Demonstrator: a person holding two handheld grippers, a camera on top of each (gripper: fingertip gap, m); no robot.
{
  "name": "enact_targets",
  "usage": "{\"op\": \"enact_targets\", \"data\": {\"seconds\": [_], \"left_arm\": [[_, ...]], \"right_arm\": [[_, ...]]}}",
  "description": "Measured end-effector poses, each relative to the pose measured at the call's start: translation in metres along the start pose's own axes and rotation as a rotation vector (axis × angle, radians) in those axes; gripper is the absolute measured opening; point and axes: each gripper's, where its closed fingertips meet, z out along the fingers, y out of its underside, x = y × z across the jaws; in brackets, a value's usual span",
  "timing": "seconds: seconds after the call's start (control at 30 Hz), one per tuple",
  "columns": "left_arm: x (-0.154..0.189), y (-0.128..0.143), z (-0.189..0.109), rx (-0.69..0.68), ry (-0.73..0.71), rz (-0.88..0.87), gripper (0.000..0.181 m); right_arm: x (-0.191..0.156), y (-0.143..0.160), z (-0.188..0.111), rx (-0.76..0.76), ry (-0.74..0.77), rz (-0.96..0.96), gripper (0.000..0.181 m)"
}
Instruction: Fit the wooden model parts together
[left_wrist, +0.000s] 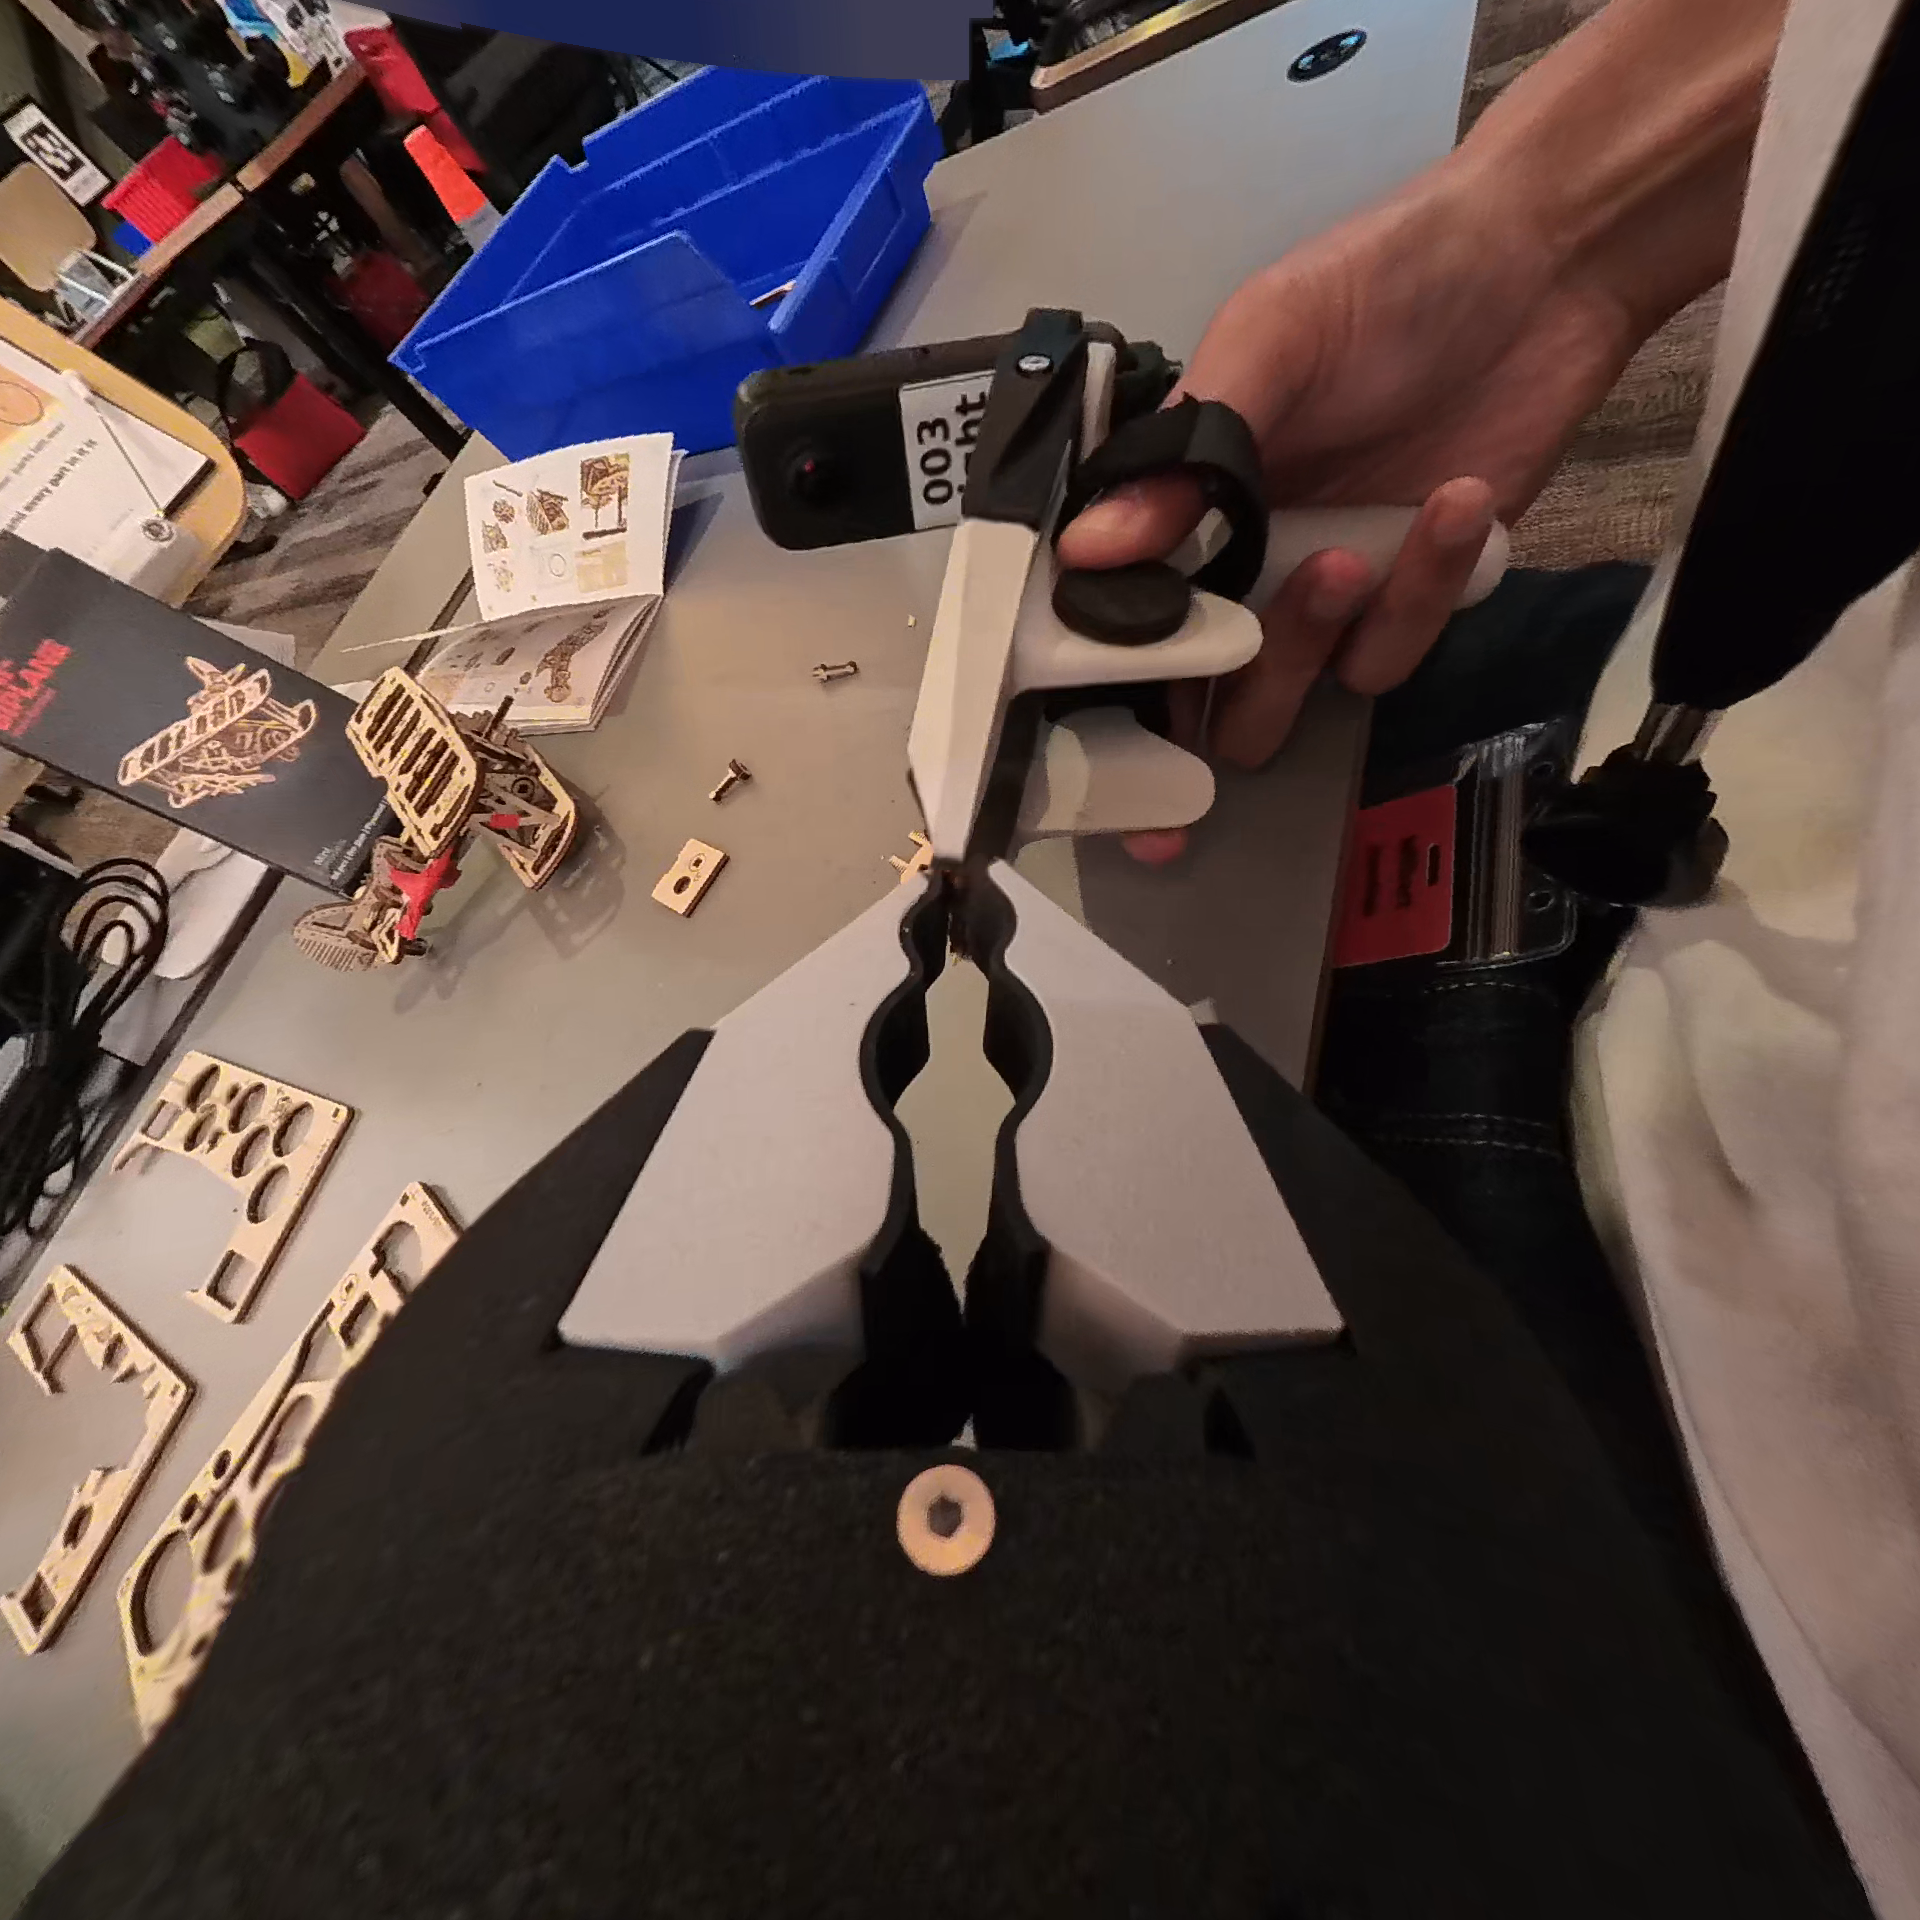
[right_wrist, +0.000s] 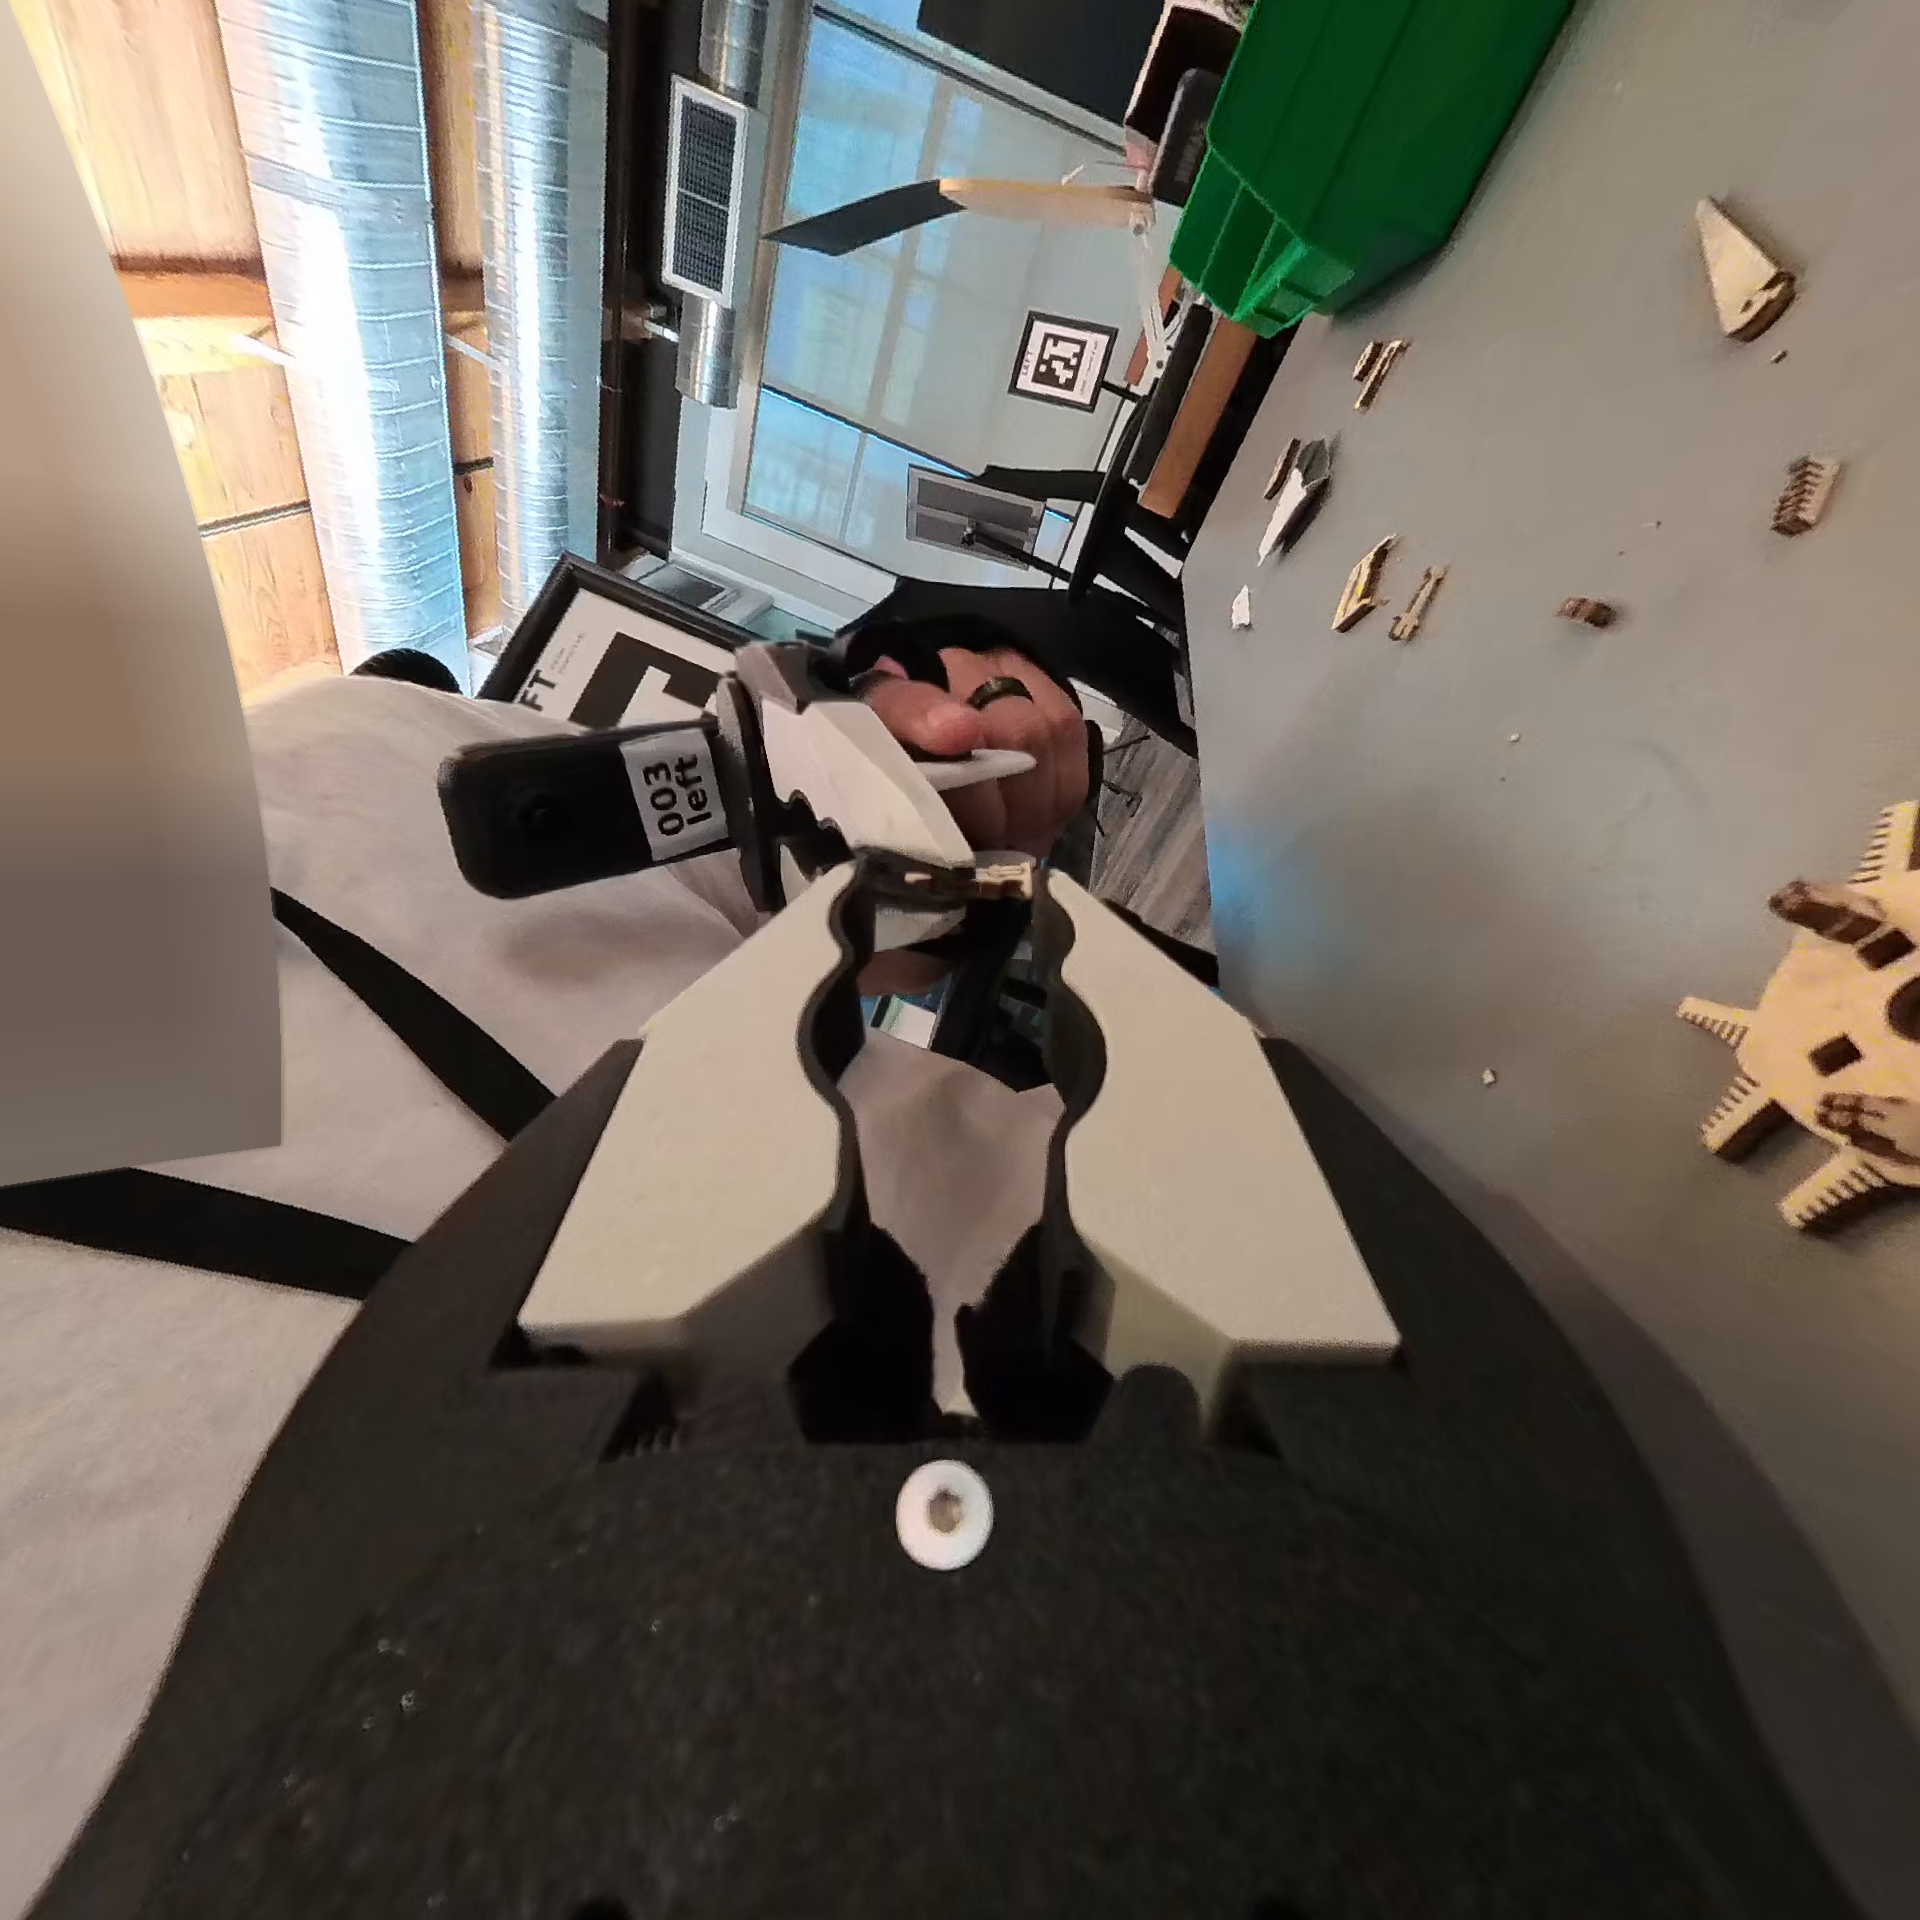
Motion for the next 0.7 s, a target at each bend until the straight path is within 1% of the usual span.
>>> {"op": "enact_targets", "data": {"seconds": [0.07,0.17,0.27,0.37,0.47,0.6,0.63,0.67,0.7], "left_arm": [[0.001,-0.001,0.000,-0.001,-0.004,0.024,0.001],[0.001,-0.004,-0.001,0.018,0.001,0.014,0.001],[-0.002,-0.014,-0.005,0.073,-0.016,-0.011,0.001],[-0.005,-0.024,-0.010,0.127,-0.031,-0.027,0.001],[-0.008,-0.031,-0.015,0.151,-0.063,0.000,0.000],[-0.014,-0.029,-0.018,0.126,-0.107,0.027,0.001],[-0.021,-0.033,-0.024,0.151,-0.149,0.028,0.001],[-0.027,-0.036,-0.030,0.166,-0.177,0.027,0.000],[-0.032,-0.035,-0.032,0.154,-0.196,0.031,0.000]], "right_arm": [[0.000,0.001,0.000,-0.008,0.003,-0.002,0.026],[-0.003,0.002,0.001,-0.007,-0.030,0.022,0.023],[-0.014,0.000,0.001,0.007,-0.092,0.019,0.022],[-0.027,-0.002,0.003,0.032,-0.216,0.107,0.021],[-0.037,-0.005,0.006,0.064,-0.307,0.178,0.021],[-0.035,-0.010,0.009,0.118,-0.333,0.242,0.021],[-0.030,-0.024,-0.001,0.212,-0.338,0.264,0.016],[-0.018,-0.045,-0.023,0.368,-0.333,0.322,0.011],[-0.010,-0.050,-0.036,0.394,-0.228,0.236,0.007]]}}
